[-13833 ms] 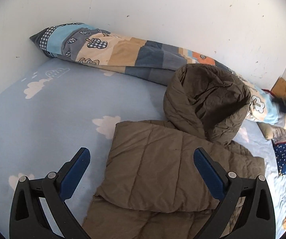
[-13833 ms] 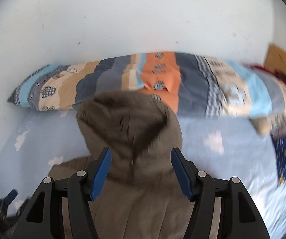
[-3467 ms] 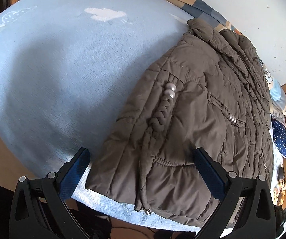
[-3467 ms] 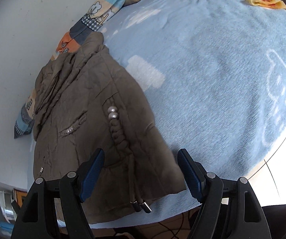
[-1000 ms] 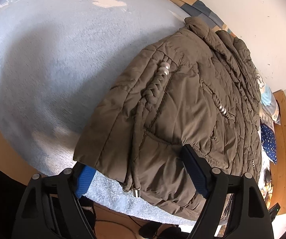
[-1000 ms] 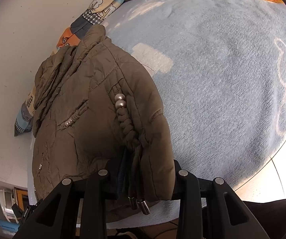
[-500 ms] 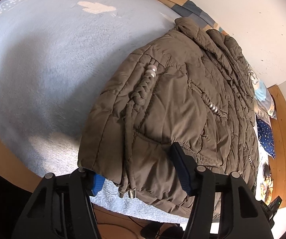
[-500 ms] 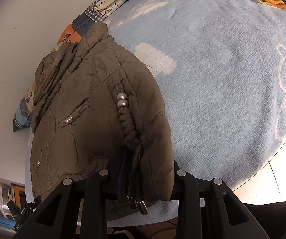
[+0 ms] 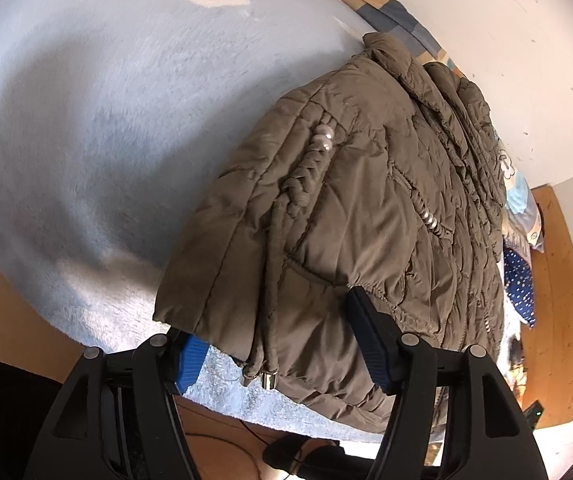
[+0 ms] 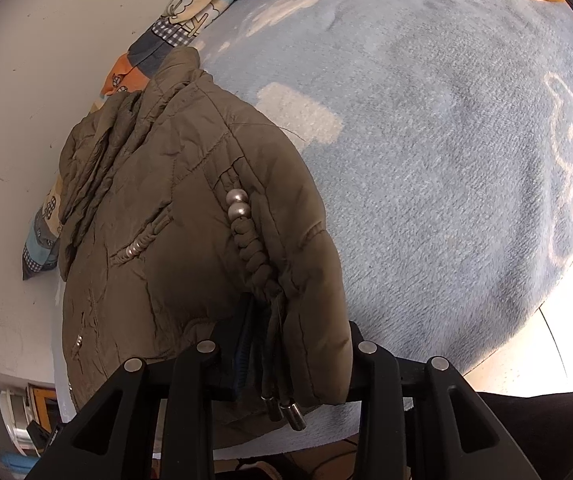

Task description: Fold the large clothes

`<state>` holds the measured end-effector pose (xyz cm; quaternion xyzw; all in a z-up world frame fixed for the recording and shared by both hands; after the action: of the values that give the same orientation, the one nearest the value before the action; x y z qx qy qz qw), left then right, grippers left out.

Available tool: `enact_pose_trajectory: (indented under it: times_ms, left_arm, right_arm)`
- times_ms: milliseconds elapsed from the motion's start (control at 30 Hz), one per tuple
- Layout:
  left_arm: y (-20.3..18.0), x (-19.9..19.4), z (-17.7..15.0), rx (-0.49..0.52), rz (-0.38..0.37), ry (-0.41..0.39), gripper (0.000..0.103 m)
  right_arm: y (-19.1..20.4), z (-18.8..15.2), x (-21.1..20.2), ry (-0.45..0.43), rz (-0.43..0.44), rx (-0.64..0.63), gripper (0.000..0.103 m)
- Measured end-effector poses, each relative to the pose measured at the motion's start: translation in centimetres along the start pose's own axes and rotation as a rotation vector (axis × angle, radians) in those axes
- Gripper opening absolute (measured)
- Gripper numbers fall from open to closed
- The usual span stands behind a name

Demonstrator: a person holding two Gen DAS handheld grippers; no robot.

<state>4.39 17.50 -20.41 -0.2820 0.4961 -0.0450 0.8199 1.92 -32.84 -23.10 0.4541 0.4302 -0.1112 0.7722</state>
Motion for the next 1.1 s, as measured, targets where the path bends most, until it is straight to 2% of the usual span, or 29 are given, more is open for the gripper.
enact_pose_trajectory:
  times_ms: [233, 367, 500, 567, 633, 867, 1100]
  left_arm:
    - [1.1, -0.5, 0.0, -0.063, -0.023, -0.016, 0.064]
    - [0.8, -0.3, 0.2, -0.046, -0.027, -0.027, 0.063]
    - [-0.1, -0.2, 0.5, 0.006, -0.009, -0.052, 0.049]
    - [-0.5, -0.3, 0.7, 0.026, -0.012, -0.066, 0.038]
    - [-0.9, -0.5, 0.7, 0.056, 0.000, -0.080, 0.036]
    - [-0.9, -0.4, 0.6, 0.096, 0.051, -0.097, 0.036]
    - [-1.2, -0.4, 0.5, 0.169, 0.143, -0.139, 0.037]
  right_arm:
    - [0.2, 0.0, -0.3, -0.003, 0.001, 0.014, 0.037]
    - [0.0, -0.1, -0.6, -0.007, 0.009, 0.008, 0.036]
    - [0.4, -0.2, -1.1, -0.013, 0.020, -0.034, 0.017]
    - [0.9, -0.2, -1.7, -0.030, 0.029, -0.064, 0.015]
    - [1.1, -0.3, -1.9, -0.035, 0.029, -0.080, 0.015]
    - [0.9, -0.4, -1.0, -0.015, 0.010, -0.085, 0.015]
    - [0.9, -0.4, -0.4, -0.005, -0.027, -0.121, 0.018]
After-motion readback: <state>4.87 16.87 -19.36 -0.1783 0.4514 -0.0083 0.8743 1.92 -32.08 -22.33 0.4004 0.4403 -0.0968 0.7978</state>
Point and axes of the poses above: each gripper's, at about its wrist camera, not at the fingertips, and x roughly the way its jaws point, y to its left, z to its top, the point moved 9 cm from there along x, roughly the way its jaws point, and after that the axes turned 6 degrees about x, right-handed, at the moved point
